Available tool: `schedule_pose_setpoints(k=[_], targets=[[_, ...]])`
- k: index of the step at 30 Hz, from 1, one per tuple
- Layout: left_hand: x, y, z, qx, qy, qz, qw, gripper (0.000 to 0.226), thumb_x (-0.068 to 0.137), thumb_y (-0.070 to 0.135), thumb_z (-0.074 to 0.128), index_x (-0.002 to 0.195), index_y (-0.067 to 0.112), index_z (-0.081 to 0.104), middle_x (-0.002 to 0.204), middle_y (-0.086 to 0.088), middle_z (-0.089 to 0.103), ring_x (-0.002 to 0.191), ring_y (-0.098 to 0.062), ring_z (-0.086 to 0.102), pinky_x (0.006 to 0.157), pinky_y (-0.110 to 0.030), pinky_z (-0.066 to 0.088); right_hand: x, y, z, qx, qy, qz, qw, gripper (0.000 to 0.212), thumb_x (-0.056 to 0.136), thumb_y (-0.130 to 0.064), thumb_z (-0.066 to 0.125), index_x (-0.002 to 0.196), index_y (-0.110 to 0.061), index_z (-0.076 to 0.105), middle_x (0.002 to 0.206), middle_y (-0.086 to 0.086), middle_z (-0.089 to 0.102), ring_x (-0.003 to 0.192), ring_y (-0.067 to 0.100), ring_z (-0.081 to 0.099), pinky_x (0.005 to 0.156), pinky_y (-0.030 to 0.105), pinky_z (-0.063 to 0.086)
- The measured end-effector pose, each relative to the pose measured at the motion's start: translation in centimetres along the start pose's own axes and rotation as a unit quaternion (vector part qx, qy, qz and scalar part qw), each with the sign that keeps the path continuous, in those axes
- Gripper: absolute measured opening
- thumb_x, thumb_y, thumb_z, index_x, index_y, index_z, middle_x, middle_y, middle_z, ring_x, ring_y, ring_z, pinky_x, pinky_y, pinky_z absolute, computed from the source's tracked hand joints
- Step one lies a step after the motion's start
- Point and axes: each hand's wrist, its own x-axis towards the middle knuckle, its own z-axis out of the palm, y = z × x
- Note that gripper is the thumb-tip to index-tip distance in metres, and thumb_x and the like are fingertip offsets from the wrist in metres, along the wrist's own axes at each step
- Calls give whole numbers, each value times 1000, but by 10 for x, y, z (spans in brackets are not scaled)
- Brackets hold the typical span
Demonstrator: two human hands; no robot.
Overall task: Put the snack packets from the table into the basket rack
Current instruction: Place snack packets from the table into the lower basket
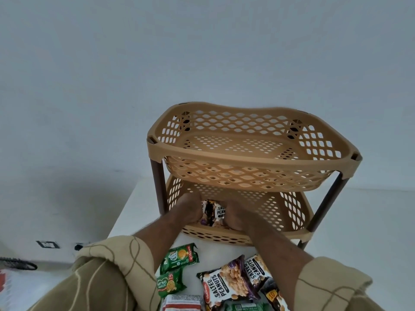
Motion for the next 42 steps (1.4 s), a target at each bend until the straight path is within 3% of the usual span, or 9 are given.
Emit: schedule_pose_setpoints(k=[4, 7, 11, 16, 21, 28, 35, 39, 42], targets=[[-11, -1, -6, -19, -1, 37, 999, 44, 81, 12, 70, 124, 14, 60, 121, -8, 64, 95, -21, 60, 68, -27, 47, -16, 3, -11, 13, -16, -24, 1000, 67, 90, -19, 70, 149, -18, 39, 153, 8, 40, 132, 28, 45, 106, 33, 40], [-24, -2, -15, 28, 3, 79, 997, 49, 80, 27, 69, 127, 19, 59, 123, -6, 64, 101, -24, 63, 75, -31, 53, -30, 4, -23, -7, -3, -52, 999, 58, 90, -17, 69, 144, -16, 47, 146, 9, 49, 121, 28, 53, 99, 36, 47], [-58, -8, -22, 17, 82, 124, 989, 43, 83, 35, 61, 126, 27, 60, 132, 1, 59, 118, -23, 56, 88, -34, 50, -56, 3, -33, -1, 62, -90, 994, 47, 93, -21, 64, 139, -18, 53, 132, 7, 60, 99, 20, 59, 80, 27, 45], [-118, -30, -6, -12, 210, 163, 964, 23, 85, 30, 60, 107, 29, 67, 112, 8, 61, 107, -16, 52, 85, -32, 47, -101, -2, -26, -23, 169, -104, 980, 38, 93, -33, 60, 129, -21, 60, 91, 6, 64, 78, 17, 56, 78, 32, 52], [-161, -80, 22, -26, 155, 92, 983, 28, 87, 15, 57, 103, 35, 69, 111, 14, 62, 104, -11, 55, 84, -26, 48, -151, -2, -6, -70, 262, -186, 944, 28, 96, -31, 54, 121, -22, 60, 113, -1, 56, 102, 18, 54, 83, 34, 49], [-186, -108, 47, 61, 13, 100, 993, 42, 96, 22, 51, 135, 38, 53, 139, 6, 51, 123, -18, 48, 100, -32, 43, -187, -6, 33, -46, 201, -217, 954, 34, 96, -32, 54, 128, -23, 58, 127, -4, 56, 117, 17, 51, 93, 33, 44], [-198, -116, 56, 75, 50, 61, 994, 43, 89, 43, 63, 130, 37, 54, 129, 7, 59, 114, -16, 55, 92, -32, 48, -203, -9, 73, -39, 72, -236, 968, 35, 96, -33, 55, 130, -25, 57, 121, -2, 58, 110, 18, 54, 92, 33, 46], [-205, -126, 56, 59, 48, 7, 997, 43, 87, 41, 65, 128, 34, 52, 122, 6, 64, 107, -16, 61, 88, -30, 48, -208, -20, 99, -27, 13, -233, 972, 35, 91, -31, 62, 124, -19, 64, 113, 4, 66, 98, 20, 58, 83, 29, 46], [-209, -132, 55, 26, 50, -19, 998, 44, 88, 39, 64, 129, 32, 51, 125, 5, 64, 108, -15, 60, 89, -30, 48, -211, -26, 119, -10, -29, -213, 977, 46, 88, -37, 66, 130, -20, 60, 122, 4, 65, 107, 20, 60, 85, 27, 44]])
